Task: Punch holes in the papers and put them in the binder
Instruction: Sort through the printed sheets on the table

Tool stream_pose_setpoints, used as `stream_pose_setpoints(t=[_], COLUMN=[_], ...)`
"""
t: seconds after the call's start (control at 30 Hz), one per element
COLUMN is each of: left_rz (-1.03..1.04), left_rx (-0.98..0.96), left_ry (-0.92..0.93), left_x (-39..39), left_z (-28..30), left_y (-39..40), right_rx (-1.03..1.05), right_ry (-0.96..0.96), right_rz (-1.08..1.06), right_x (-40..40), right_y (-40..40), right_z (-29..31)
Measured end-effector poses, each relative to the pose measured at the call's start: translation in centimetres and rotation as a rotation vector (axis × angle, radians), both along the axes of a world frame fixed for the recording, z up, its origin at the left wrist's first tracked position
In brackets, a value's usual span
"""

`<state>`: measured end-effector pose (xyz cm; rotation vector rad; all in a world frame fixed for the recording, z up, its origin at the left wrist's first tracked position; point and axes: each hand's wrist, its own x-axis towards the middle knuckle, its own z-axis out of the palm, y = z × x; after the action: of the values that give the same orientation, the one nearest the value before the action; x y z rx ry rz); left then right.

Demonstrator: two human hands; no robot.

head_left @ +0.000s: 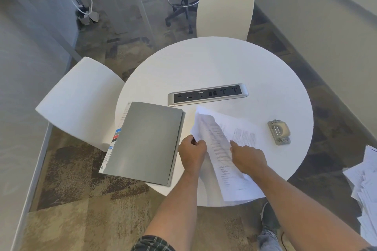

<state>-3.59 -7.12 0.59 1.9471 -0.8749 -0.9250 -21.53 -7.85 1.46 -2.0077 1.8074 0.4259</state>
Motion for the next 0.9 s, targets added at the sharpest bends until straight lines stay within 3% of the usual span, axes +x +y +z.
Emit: stream_pose_setpoints(t=[0.13, 0.4, 0.77, 0.9], left_rz=[0.054, 0.043, -0.177, -0.150], left_rx=[-0.088, -0.302, -0.632, -0.643], left_ry=[-0.127, -0.483, -0.743, -0.670], left_x=[0.3, 1.4, 2.2, 1.9], left_z=[0.8, 2.5, 4.3, 5.2], left_y=[-0.4, -2.1, -3.2, -4.0], right_rx=[-0.195, -0.278, -0.247, -0.246], right_ry=[0.042, 0.046, 0.007, -0.028], right_rz=[0.026, 0.024, -0.049, -0.065], right_x=[0.4, 1.5, 2.8, 3.2], right_y=[0.3, 0.0, -0.8, -1.1], right_z=[0.8, 2.1, 2.7, 3.0])
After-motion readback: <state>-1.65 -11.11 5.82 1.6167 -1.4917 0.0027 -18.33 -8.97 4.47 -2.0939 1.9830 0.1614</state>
